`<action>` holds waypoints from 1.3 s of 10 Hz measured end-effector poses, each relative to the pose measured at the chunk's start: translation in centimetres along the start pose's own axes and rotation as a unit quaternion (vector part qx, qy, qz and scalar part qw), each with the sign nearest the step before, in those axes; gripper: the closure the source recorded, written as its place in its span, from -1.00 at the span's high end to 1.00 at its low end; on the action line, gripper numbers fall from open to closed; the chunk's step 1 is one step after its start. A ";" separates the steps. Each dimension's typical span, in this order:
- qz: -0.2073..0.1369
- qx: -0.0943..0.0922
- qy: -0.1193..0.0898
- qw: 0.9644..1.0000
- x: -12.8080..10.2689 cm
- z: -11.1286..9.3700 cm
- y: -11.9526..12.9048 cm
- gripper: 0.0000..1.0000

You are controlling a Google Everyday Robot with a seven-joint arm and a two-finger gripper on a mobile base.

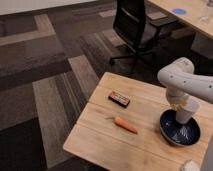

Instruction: Place the ceramic cup in the ceramic bowl

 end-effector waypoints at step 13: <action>0.031 -0.013 0.014 0.999 3.6 -0.4 -0.1 0.60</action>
